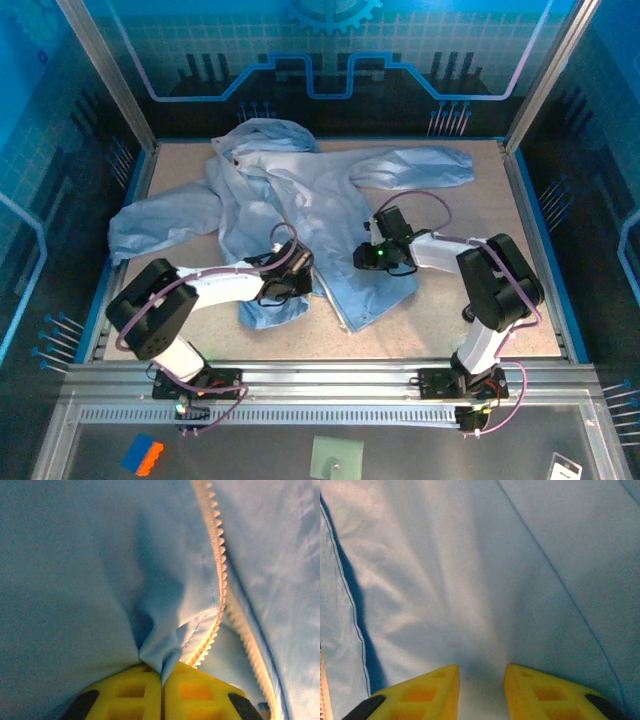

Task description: Zip up the jacket

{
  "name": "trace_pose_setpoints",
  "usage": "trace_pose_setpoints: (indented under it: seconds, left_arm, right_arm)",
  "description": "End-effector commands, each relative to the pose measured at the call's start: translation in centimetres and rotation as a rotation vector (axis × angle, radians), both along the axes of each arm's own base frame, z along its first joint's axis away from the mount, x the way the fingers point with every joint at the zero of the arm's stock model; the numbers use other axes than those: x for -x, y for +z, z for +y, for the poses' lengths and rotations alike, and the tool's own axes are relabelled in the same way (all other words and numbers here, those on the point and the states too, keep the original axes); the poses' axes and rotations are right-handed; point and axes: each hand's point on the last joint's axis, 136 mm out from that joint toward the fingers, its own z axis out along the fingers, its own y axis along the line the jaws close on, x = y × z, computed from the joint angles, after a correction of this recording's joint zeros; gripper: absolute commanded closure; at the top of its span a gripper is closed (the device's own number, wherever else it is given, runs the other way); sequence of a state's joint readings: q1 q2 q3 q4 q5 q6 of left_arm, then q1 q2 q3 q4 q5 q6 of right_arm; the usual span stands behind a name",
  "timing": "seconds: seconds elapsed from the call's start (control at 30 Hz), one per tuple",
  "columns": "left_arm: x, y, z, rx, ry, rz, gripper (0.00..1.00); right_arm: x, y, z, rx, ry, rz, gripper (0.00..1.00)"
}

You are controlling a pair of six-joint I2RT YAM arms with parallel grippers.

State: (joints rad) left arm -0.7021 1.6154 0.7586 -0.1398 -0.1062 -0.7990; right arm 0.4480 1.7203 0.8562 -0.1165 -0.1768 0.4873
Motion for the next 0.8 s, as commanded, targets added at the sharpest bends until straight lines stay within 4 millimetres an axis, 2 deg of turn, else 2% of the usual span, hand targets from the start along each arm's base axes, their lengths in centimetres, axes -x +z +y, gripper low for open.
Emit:
trace_pose_setpoints:
  seconds: [0.0, 0.2, 0.43, 0.63, 0.77]
  left_arm:
    - [0.2, -2.9, 0.7, -0.067, -0.056, 0.078, 1.0]
    - [-3.5, -2.5, -2.3, -0.036, -0.126, 0.044, 1.0]
    - [-7.2, -2.7, -7.1, 0.021, -0.203, 0.038, 1.0]
    - [-9.9, -2.2, -11.5, 0.056, -0.275, 0.016, 1.0]
    - [-11.1, -1.7, -13.5, 0.07, -0.319, 0.002, 1.0]
  right_arm:
    - [3.9, -2.9, -2.5, 0.064, -0.052, 0.145, 0.7]
    - [5.1, -3.0, -4.8, 0.018, -0.155, 0.153, 0.71]
    - [4.9, -1.6, -7.6, -0.035, -0.257, 0.128, 0.72]
    - [5.5, -0.7, -8.3, -0.051, -0.288, 0.122, 0.72]
    - [5.8, -0.8, -8.1, -0.063, -0.284, 0.134, 0.72]
